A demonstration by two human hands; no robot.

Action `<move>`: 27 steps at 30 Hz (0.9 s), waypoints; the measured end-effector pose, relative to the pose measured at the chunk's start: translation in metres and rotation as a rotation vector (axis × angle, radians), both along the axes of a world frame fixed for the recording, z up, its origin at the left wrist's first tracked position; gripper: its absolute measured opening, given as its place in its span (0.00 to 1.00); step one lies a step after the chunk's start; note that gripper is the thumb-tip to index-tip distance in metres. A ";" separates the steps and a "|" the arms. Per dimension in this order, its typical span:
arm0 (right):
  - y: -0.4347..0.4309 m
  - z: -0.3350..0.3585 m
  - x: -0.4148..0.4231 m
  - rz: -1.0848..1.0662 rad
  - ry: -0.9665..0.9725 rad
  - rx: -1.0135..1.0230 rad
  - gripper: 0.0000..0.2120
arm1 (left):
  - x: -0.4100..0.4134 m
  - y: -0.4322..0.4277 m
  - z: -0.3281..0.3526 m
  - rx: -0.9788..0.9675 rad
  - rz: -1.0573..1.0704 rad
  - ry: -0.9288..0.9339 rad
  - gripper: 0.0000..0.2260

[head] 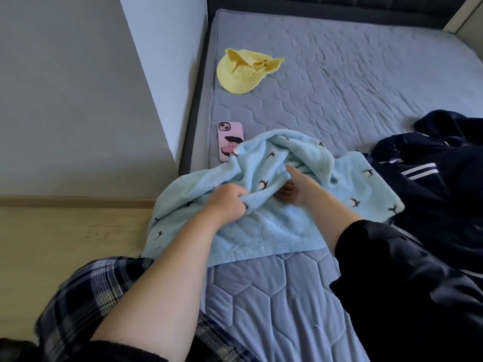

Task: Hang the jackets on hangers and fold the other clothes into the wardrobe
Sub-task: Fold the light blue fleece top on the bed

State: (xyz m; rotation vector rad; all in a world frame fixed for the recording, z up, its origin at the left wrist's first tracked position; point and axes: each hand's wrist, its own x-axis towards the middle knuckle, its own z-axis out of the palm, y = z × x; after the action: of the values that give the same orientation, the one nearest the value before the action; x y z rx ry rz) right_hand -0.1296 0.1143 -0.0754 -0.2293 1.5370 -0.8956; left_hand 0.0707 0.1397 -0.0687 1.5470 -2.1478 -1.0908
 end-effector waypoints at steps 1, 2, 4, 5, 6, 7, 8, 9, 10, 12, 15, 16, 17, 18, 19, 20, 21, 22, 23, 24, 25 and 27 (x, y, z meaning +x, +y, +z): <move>0.000 0.004 0.001 0.006 -0.008 0.001 0.17 | 0.002 -0.001 0.003 0.078 -0.042 0.030 0.14; 0.000 0.008 0.001 0.025 0.011 0.016 0.14 | 0.004 -0.001 0.005 0.133 -0.080 0.039 0.13; 0.000 0.019 0.002 0.068 0.067 0.044 0.07 | 0.004 0.002 0.002 0.174 -0.114 0.005 0.12; -0.001 0.026 0.002 0.048 0.089 0.023 0.04 | 0.003 0.003 -0.001 0.161 -0.110 -0.012 0.10; -0.003 0.033 0.001 -0.007 0.129 -0.039 0.04 | 0.000 0.004 -0.002 0.118 -0.101 -0.017 0.08; -0.005 0.040 -0.001 -0.109 0.190 -0.147 0.05 | -0.002 0.006 -0.004 0.039 -0.083 -0.007 0.06; -0.003 0.050 -0.001 -0.230 0.286 -0.281 0.06 | -0.002 0.007 -0.006 -0.058 -0.065 0.018 0.05; 0.005 0.059 0.000 -0.342 0.390 -0.412 0.11 | -0.001 0.006 -0.008 -0.149 -0.051 0.038 0.04; 0.016 0.065 0.001 -0.399 0.457 -0.530 0.16 | 0.000 0.006 -0.009 -0.217 -0.051 0.041 0.05; 0.039 0.063 0.001 -0.444 0.469 -0.615 0.17 | 0.005 0.004 -0.009 -0.276 -0.068 0.026 0.12; 0.056 0.036 -0.015 -0.575 0.169 -0.297 0.06 | 0.009 0.004 -0.011 -0.150 -0.140 -0.078 0.14; 0.060 0.028 -0.022 -0.568 0.032 -0.171 0.03 | 0.009 0.005 -0.014 -0.084 -0.212 -0.191 0.14; 0.062 0.021 -0.028 -0.551 -0.079 -0.089 0.03 | 0.008 0.007 -0.017 -0.049 -0.274 -0.288 0.11; 0.064 0.015 -0.035 -0.512 -0.133 -0.048 0.08 | 0.005 0.011 -0.021 -0.072 -0.296 -0.343 0.06; 0.063 0.013 -0.041 -0.480 -0.154 -0.047 0.13 | 0.003 0.015 -0.025 -0.133 -0.296 -0.361 0.02; 0.060 0.015 -0.045 -0.481 -0.160 -0.071 0.17 | 0.001 0.019 -0.026 -0.209 -0.277 -0.370 0.04; 0.058 0.022 -0.046 -0.497 -0.136 -0.102 0.19 | -0.001 0.023 -0.030 -0.286 -0.260 -0.377 0.07; 0.053 0.031 -0.048 -0.519 -0.116 -0.134 0.18 | -0.003 0.026 -0.032 -0.370 -0.234 -0.373 0.09; 0.049 0.045 -0.049 -0.540 -0.106 -0.181 0.14 | -0.005 0.028 -0.035 -0.441 -0.211 -0.366 0.11; 0.045 0.059 -0.051 -0.570 -0.128 -0.253 0.10 | -0.006 0.029 -0.035 -0.486 -0.188 -0.369 0.12; 0.042 0.069 -0.056 -0.605 -0.180 -0.331 0.08 | -0.007 0.029 -0.037 -0.519 -0.168 -0.360 0.13; 0.041 0.085 -0.065 -0.622 -0.277 -0.474 0.11 | -0.009 0.030 -0.035 -0.542 -0.140 -0.307 0.15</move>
State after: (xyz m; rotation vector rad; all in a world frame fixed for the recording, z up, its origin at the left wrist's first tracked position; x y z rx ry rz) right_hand -0.1942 0.1553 0.0101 0.0475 1.1247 -1.7098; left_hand 0.0620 0.1697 -0.1032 1.3812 -2.5003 -0.2575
